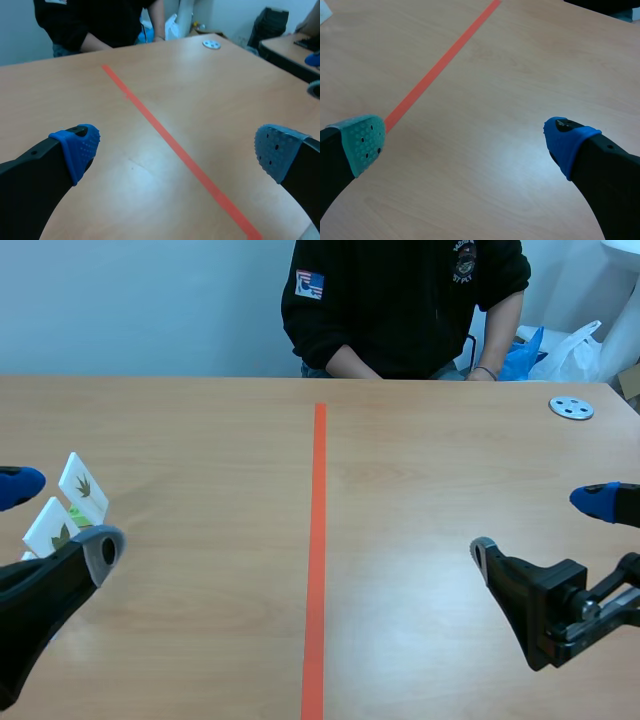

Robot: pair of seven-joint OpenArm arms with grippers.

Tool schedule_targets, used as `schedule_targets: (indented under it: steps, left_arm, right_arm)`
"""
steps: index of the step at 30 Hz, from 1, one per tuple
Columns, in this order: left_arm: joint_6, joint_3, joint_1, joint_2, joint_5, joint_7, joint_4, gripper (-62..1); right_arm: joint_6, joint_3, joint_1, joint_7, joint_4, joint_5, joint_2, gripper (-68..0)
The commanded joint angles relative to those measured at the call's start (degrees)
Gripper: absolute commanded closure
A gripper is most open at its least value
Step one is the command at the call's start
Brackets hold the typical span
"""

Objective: Sort the leaf by its shape. The table is split by an orange tape line. A compound leaf with several leaflets goes to the left side, a simple leaf with one blade goes to the right side. Return to the home posture when a red brick is placed on the table.

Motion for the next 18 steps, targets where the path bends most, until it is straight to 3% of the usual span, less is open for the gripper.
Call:
schedule_targets:
  steps: [1, 9, 13, 18]
  left_arm:
    - [-0.2, 0.5, -0.2, -0.2, -0.4, -0.1, 0.0, -62.3]
    - [-0.2, 6.9, -0.2, -0.2, 0.7, 1.5, 0.0, -62.3]
    - [-0.2, 10.5, -0.3, -0.2, 4.3, 1.4, 0.0, -62.3]
    - [2.6, 12.2, -1.0, -0.2, 7.9, -0.2, 0.0, -62.3]
  right_arm:
    - [0.0, 0.9, 0.7, 0.7, 0.2, 0.3, 0.3, -67.9]
    - [0.0, 0.9, 0.6, 0.6, 0.2, 0.3, 0.3, -67.9]
    - [0.0, 0.9, 0.6, 0.6, 0.2, 0.3, 0.3, -67.9]
    - [0.0, 0.9, 0.6, 0.5, 0.2, 0.3, 0.3, -67.9]
